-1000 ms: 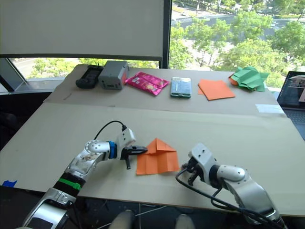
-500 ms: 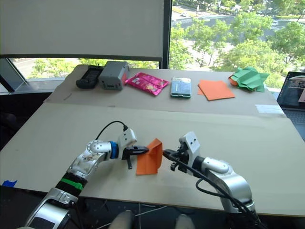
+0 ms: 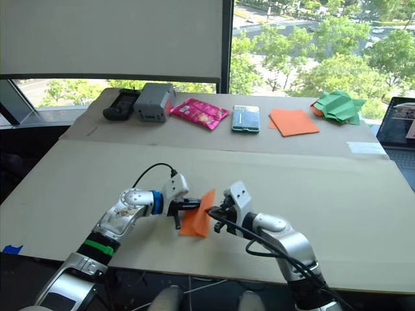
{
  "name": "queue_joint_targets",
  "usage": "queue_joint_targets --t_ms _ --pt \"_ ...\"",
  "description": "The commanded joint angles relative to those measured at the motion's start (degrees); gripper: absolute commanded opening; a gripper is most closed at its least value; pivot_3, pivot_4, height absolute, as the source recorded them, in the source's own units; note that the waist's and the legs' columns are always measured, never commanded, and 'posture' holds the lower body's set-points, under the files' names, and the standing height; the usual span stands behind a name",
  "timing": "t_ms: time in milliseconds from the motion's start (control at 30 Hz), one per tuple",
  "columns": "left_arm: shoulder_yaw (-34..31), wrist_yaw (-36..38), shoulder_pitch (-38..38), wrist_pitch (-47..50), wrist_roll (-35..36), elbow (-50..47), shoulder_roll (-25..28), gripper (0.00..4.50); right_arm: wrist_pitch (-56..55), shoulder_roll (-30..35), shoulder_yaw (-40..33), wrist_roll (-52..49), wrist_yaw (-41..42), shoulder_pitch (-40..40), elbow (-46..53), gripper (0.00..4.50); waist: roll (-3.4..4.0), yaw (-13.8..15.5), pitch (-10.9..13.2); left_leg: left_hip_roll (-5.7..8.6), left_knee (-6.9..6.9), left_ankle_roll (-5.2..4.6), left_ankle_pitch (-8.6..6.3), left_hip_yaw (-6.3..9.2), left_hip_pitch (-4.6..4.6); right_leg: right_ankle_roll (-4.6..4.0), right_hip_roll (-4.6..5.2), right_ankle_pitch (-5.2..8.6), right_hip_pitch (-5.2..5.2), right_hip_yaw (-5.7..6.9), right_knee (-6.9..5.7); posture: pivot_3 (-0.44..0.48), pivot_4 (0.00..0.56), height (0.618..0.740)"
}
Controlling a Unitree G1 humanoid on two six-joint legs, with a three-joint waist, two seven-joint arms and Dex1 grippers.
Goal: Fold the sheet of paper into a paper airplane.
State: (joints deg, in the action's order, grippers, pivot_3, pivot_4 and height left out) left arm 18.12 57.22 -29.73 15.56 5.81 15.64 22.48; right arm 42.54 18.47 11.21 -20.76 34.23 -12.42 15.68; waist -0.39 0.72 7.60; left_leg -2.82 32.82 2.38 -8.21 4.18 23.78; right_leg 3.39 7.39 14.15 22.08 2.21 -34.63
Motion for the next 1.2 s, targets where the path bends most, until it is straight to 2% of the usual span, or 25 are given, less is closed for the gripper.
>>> queue_joint_targets --t_ms 33,267,800,933,1200 --pt "1.6 1.3 -0.7 0.4 -0.7 -1.1 -0.8 0.03 -2.2 -0.8 0.2 0.5 -0.2 -1.5 -0.1 0.00 0.00 0.0 0.0 0.00 0.00 -0.02 0.01 0.00 0.00 0.00 0.00 0.00 0.02 0.00 -0.05 0.000 0.150 0.702" --pt "1.0 0.2 0.0 0.1 -1.3 0.6 -1.1 0.03 -2.5 -2.0 1.3 1.3 -0.9 -2.6 -0.9 0.00 -0.01 -0.1 0.0 0.00 0.01 -0.07 0.04 0.02 -0.06 -0.04 0.00 0.02 0.06 0.00 -0.30 0.000 0.150 0.702" --pt "-8.6 -2.0 5.8 8.6 3.6 -10.0 6.1 0.03 -3.0 -5.9 4.9 7.5 -4.4 -6.3 -8.4 0.00 0.00 -1.4 0.0 -0.01 0.00 -0.18 0.11 0.07 -0.12 -0.06 -0.01 0.03 0.07 -0.01 -0.38 0.000 0.150 0.702" --pt "-11.5 -3.3 4.8 10.3 5.1 -11.3 7.3 0.03 -3.1 -6.1 5.2 8.4 -4.3 -6.6 -9.4 0.00 0.00 -1.4 0.0 -0.01 0.00 -0.02 0.01 0.08 -0.10 -0.06 -0.01 0.03 0.10 -0.01 -0.40 0.000 0.150 0.702" --pt "-11.6 -1.9 2.3 10.8 8.6 -12.7 4.8 0.03 -3.6 -6.2 5.1 8.8 -4.1 -7.1 -10.2 0.00 0.00 -1.4 0.0 0.00 0.00 -0.04 0.02 0.07 -0.09 -0.06 -0.01 0.02 0.07 -0.01 -0.38 0.000 0.150 0.702"
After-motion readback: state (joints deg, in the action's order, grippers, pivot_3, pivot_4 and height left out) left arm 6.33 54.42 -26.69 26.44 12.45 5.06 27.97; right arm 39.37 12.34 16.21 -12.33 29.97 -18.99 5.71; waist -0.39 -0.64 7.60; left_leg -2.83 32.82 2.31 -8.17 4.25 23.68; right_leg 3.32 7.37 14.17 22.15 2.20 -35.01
